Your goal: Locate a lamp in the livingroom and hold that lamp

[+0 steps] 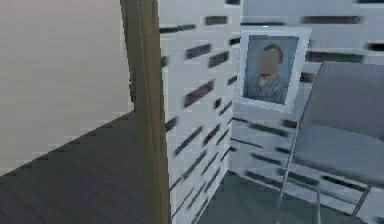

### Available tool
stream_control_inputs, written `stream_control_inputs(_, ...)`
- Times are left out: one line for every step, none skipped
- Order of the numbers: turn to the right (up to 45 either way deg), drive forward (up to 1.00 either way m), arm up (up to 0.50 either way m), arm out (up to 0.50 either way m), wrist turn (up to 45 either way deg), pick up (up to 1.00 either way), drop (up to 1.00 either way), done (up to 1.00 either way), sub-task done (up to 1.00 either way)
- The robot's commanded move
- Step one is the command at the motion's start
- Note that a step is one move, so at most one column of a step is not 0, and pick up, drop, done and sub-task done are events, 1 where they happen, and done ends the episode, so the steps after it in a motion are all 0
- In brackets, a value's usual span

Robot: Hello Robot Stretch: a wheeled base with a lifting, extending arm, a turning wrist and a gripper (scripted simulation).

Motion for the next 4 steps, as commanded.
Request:
stream_control_inputs(-36.0,0.0,0.0,0.0,0.0,0.0,0.0,0.0,0.0)
stream_control_inputs(0.0,0.8,0.0,0.0,0.0,0.0,0.0,0.0,0.0)
stream_control_inputs(12.0,0.0,0.0,0.0,0.0,0.0,0.0,0.0,0.0)
stream_control_inputs(0.0,1.0,0.0,0.0,0.0,0.0,0.0,0.0,0.0)
